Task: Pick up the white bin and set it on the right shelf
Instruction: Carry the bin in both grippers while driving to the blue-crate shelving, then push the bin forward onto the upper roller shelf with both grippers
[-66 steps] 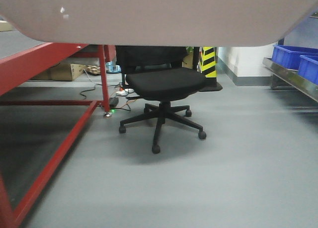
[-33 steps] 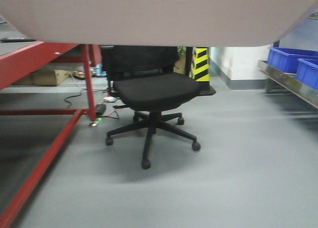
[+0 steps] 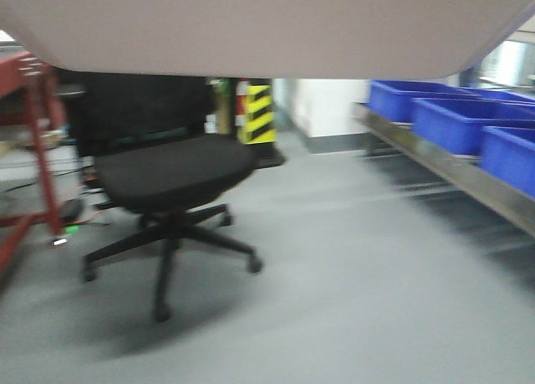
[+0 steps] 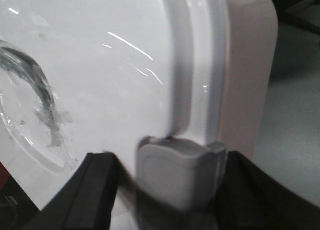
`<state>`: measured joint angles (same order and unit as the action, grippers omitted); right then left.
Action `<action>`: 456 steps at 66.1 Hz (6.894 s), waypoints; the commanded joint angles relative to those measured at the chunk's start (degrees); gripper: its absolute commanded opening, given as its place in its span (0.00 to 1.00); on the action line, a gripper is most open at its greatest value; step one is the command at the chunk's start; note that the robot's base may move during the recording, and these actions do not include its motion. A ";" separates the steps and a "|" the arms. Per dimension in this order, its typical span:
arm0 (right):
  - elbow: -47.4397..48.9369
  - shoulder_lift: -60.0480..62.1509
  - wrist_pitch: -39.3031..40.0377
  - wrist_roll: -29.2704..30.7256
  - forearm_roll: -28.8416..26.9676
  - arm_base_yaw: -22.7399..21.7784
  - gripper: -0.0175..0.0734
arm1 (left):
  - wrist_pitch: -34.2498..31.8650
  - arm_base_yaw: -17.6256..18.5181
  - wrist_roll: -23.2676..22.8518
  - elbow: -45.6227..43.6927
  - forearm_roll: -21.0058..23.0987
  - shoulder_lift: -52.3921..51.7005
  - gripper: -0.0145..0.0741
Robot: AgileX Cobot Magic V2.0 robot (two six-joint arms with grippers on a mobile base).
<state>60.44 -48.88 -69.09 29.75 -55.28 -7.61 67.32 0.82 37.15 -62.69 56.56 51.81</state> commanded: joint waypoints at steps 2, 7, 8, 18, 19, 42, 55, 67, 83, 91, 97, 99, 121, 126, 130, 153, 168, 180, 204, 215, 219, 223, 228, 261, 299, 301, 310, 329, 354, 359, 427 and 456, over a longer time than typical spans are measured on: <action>2.11 0.48 -2.19 0.36 -11.03 0.49 0.67 | 2.94 1.10 0.81 -2.10 12.60 -0.77 0.47; 2.11 0.48 -2.19 0.36 -11.03 0.49 0.67 | 2.94 1.10 0.81 -2.10 12.60 -0.77 0.47; 2.11 0.48 -2.19 0.36 -11.03 0.49 0.67 | 2.94 1.10 0.81 -2.10 12.60 -0.77 0.47; 2.11 0.48 -2.19 0.36 -11.03 0.49 0.67 | 2.94 1.10 0.81 -2.10 12.60 -0.77 0.47; 2.11 0.48 -2.19 0.36 -11.03 0.49 0.67 | 2.94 1.10 0.81 -2.10 12.60 -0.77 0.47; 2.11 0.48 -2.23 0.36 -11.03 0.49 0.67 | 2.94 1.10 0.81 -2.10 12.60 -0.77 0.47; 2.11 0.48 -2.23 0.36 -11.03 0.49 0.67 | 2.94 1.10 0.81 -2.10 12.60 -0.77 0.47; 2.11 0.48 -2.23 0.36 -11.03 0.49 0.67 | 2.94 1.10 0.81 -2.10 12.60 -0.77 0.47; 2.11 0.48 -2.23 0.36 -11.03 0.49 0.67 | 2.94 1.10 0.81 -2.10 12.60 -0.77 0.47; 2.11 0.48 -2.23 0.36 -11.03 0.49 0.67 | 2.94 1.10 0.81 -2.10 12.60 -0.77 0.47; 2.11 0.48 -2.23 0.36 -11.03 0.49 0.67 | 2.94 1.10 0.81 -2.10 12.60 -0.77 0.47; 2.11 0.48 -2.23 0.36 -11.03 0.49 0.67 | 2.94 1.10 0.81 -2.10 12.60 -0.77 0.47; 2.11 0.48 -2.23 0.36 -11.03 0.49 0.67 | 2.94 1.10 0.81 -2.10 12.60 -0.77 0.47; 2.11 0.48 -2.23 0.36 -11.03 0.49 0.67 | 2.94 1.10 0.81 -2.10 12.60 -0.77 0.47; 2.11 0.48 -2.23 0.36 -11.03 0.49 0.67 | 2.94 1.10 0.81 -2.10 12.60 -0.77 0.47; 2.11 0.48 -2.23 0.36 -11.03 0.49 0.67 | 2.94 1.10 0.81 -2.10 12.60 -0.77 0.47; 2.11 0.48 -2.23 0.36 -11.03 0.49 0.67 | 2.94 1.10 0.81 -2.10 12.60 -0.77 0.47; 2.11 0.48 -2.23 0.36 -11.03 0.49 0.67 | 2.94 1.10 0.81 -2.10 12.60 -0.77 0.47; 2.11 0.48 -2.23 0.36 -11.03 0.49 0.67 | 2.81 1.10 0.81 -2.10 12.60 -0.18 0.47; 2.11 0.48 -2.17 0.36 -11.03 0.49 0.67 | 2.81 1.10 0.81 -2.10 12.60 -0.18 0.47; 2.11 0.48 -2.17 0.36 -11.03 0.49 0.67 | 2.81 1.10 0.81 -2.10 12.60 -0.18 0.47; 2.11 0.48 -2.17 0.36 -11.03 0.49 0.67 | 2.81 1.10 0.81 -2.10 12.60 -0.18 0.47; 2.11 0.48 -2.17 0.36 -11.03 0.49 0.67 | 2.81 1.10 0.81 -2.10 12.60 -0.18 0.47; 2.11 0.48 -2.17 0.36 -11.03 0.49 0.67 | 2.81 1.10 0.81 -2.10 12.60 -0.18 0.47; 2.11 0.48 -2.17 0.36 -11.03 0.49 0.67 | 2.81 1.10 0.81 -2.10 12.60 -0.18 0.47; 2.11 0.48 -2.17 0.36 -11.03 0.49 0.67 | 2.81 1.10 0.81 -2.10 12.60 -0.18 0.47; 2.11 0.48 -2.17 0.36 -11.03 0.49 0.67 | 2.81 1.10 0.81 -2.10 12.60 -0.18 0.47; 2.11 0.48 -1.86 0.36 -11.03 0.49 0.67 | 2.81 1.10 0.81 -2.10 12.60 -0.18 0.47; 2.11 0.48 0.96 0.36 -11.03 0.49 0.67 | 2.21 1.10 0.81 -2.10 12.60 -0.18 0.47; 2.11 0.48 2.90 0.36 -11.94 0.49 0.67 | 0.71 1.10 0.81 -2.10 12.68 -0.18 0.47; 12.19 -23.50 7.04 0.88 -18.06 0.49 0.67 | -11.19 1.10 10.50 -2.13 34.36 23.97 0.47; 12.19 -25.50 9.39 0.88 -11.06 0.43 0.86 | -12.49 1.10 10.50 -2.13 28.96 25.57 0.76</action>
<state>70.50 -75.94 -60.30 29.95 -64.77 -7.55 53.38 1.30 47.24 -62.92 82.59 79.29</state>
